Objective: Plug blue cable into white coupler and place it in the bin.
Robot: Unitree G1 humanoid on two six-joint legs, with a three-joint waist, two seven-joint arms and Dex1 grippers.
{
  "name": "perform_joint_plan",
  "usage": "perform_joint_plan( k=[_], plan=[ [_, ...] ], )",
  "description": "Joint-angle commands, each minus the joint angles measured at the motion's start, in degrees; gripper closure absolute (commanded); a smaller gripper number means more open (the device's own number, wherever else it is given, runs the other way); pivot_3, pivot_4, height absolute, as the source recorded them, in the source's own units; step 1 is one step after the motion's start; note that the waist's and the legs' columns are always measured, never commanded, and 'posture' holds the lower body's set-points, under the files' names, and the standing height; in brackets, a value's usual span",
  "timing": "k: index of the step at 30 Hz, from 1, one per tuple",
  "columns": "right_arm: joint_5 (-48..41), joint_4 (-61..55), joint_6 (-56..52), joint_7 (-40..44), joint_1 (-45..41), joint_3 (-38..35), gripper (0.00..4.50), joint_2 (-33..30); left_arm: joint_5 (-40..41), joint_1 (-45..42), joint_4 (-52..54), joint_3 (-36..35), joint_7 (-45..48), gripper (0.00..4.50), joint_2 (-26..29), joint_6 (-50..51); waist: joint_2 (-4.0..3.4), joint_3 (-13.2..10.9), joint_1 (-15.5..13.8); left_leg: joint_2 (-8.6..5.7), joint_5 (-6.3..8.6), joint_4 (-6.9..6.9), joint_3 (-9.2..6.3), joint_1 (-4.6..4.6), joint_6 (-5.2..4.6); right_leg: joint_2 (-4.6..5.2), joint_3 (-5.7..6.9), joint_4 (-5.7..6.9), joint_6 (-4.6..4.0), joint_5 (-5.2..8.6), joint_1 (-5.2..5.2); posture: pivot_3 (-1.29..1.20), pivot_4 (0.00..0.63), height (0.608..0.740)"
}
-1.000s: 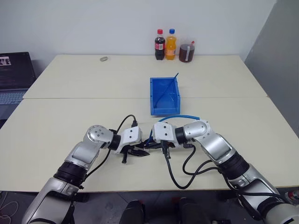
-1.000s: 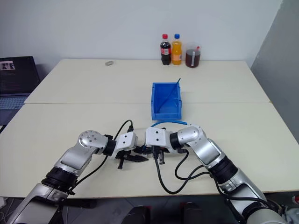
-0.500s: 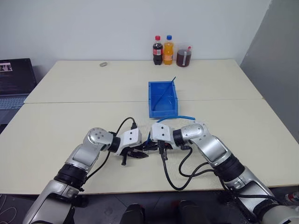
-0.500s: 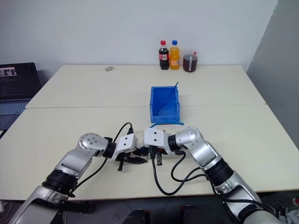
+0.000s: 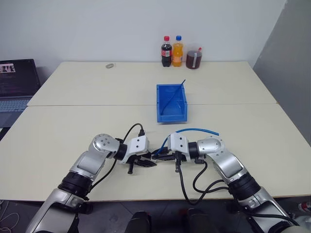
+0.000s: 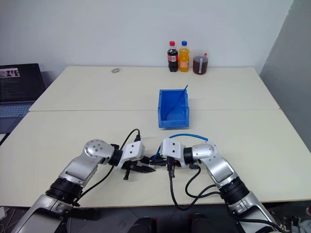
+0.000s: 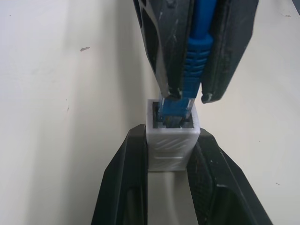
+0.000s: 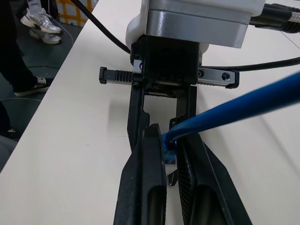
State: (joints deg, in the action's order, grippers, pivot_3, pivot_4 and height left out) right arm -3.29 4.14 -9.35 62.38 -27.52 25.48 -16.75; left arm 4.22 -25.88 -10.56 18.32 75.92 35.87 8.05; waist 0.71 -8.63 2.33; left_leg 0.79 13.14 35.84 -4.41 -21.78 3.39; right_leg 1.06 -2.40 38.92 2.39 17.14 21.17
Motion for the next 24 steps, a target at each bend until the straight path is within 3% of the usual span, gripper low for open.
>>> perform_joint_plan(
  k=[1, 12, 19, 20, 24],
  plan=[
    [1.83, 3.51, -3.23, 3.10, 0.84, 6.96, 4.45, 1.55, 0.64, -0.25, 0.64, -0.31, -0.32, 3.71, -0.51, -0.05, 0.00, 0.00, 0.01, 0.01, 0.00, 0.00, -0.01, 0.00, 0.00, -0.01, 0.01, 0.01, 0.00, 0.00, 0.00, 0.00, 0.150, 0.740],
    [5.41, 7.23, -6.55, 6.22, -3.11, 12.73, 4.46, 2.97, 0.43, -0.34, 0.53, -0.38, -0.46, 3.71, -0.95, -0.16, -0.01, 0.01, 0.51, 0.07, 0.00, -0.04, -0.05, 0.11, -0.01, -0.07, 0.02, 0.05, -0.06, 0.04, -0.01, 0.00, 0.150, 0.740],
    [2.32, 2.58, -4.40, 2.88, -2.45, 5.83, 4.46, 2.49, 0.13, 0.70, -0.02, -2.27, -3.21, 3.71, -0.62, -1.20, -0.04, -0.01, 0.60, 0.07, 0.00, -0.06, -0.06, 0.10, 0.00, -0.06, 0.03, 0.06, -0.07, 0.04, -0.02, 0.00, 0.150, 0.740],
    [1.72, 1.22, -4.57, 2.48, -2.17, 4.79, 4.46, 2.26, 0.16, 0.81, -0.07, -2.63, -3.26, 3.00, -0.34, -1.45, -0.04, -0.02, 0.59, 0.06, 0.00, -0.06, -0.06, 0.08, 0.00, -0.06, 0.03, 0.06, -0.07, 0.04, 0.00, 0.00, 0.150, 0.740],
    [-0.59, -5.19, -6.17, 1.80, -0.80, 1.25, 4.46, 0.48, 1.99, 1.89, 1.15, -4.98, -3.71, 2.18, 0.82, -1.55, 0.00, -0.39, 0.50, 0.05, 0.00, -0.04, -0.08, -0.10, 0.00, -0.04, 0.05, 0.05, -0.04, 0.03, 0.13, 0.00, 0.150, 0.740]
  ],
)
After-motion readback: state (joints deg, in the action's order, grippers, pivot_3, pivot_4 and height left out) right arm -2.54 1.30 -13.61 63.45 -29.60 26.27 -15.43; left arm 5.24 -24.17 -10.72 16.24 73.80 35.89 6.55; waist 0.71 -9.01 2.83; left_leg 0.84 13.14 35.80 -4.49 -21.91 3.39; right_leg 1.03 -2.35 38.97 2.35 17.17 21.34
